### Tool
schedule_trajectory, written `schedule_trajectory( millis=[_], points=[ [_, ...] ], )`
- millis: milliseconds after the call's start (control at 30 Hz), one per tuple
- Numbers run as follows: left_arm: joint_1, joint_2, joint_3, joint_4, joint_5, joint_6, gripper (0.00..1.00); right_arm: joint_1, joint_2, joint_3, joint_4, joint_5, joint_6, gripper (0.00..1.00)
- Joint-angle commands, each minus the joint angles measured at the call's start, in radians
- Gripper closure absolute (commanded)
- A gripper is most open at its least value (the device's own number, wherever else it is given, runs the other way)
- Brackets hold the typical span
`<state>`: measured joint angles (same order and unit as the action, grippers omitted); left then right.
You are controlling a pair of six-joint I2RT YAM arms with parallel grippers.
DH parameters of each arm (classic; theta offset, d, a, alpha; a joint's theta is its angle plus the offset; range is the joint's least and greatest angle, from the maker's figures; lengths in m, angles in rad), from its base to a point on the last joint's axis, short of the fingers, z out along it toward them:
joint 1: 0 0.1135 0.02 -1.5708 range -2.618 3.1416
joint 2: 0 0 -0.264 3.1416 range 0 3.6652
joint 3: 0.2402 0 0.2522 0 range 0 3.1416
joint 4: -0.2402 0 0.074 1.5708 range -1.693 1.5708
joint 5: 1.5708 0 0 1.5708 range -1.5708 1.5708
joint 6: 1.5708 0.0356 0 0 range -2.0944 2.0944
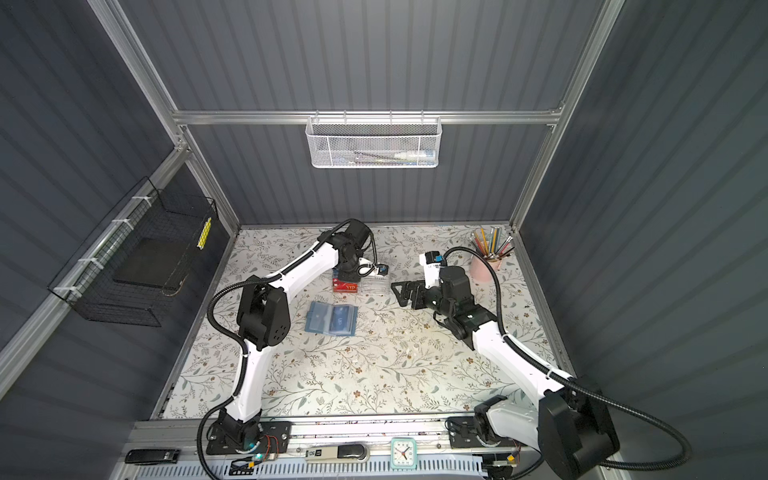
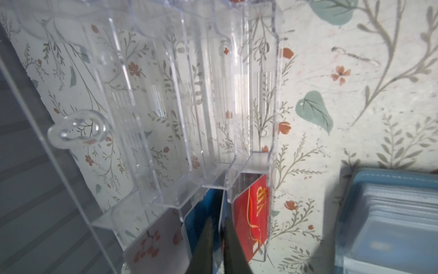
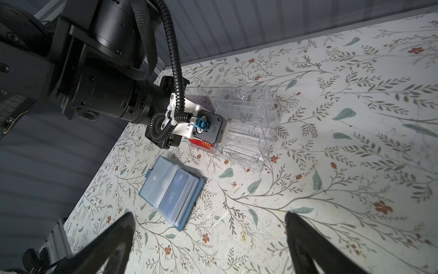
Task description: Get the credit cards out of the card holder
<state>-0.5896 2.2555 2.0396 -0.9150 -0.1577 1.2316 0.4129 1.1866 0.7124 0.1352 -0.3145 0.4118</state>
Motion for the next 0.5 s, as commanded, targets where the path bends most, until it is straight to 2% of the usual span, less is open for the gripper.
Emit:
schedule_trajectory(
  millis=[0, 467],
  points=[
    [-0.004, -0.042, -0.011, -0.034, 0.010, 0.186, 0.87, -0.004, -0.001, -0.002, 0.018, -0.011, 0.002, 0.01],
    [0.005, -0.124, -0.050, 0.079, 0.022, 0.068, 0.85, -0.003, -0.004, -0.002, 0.015, -0.011, 0.004, 0.01]
  ],
)
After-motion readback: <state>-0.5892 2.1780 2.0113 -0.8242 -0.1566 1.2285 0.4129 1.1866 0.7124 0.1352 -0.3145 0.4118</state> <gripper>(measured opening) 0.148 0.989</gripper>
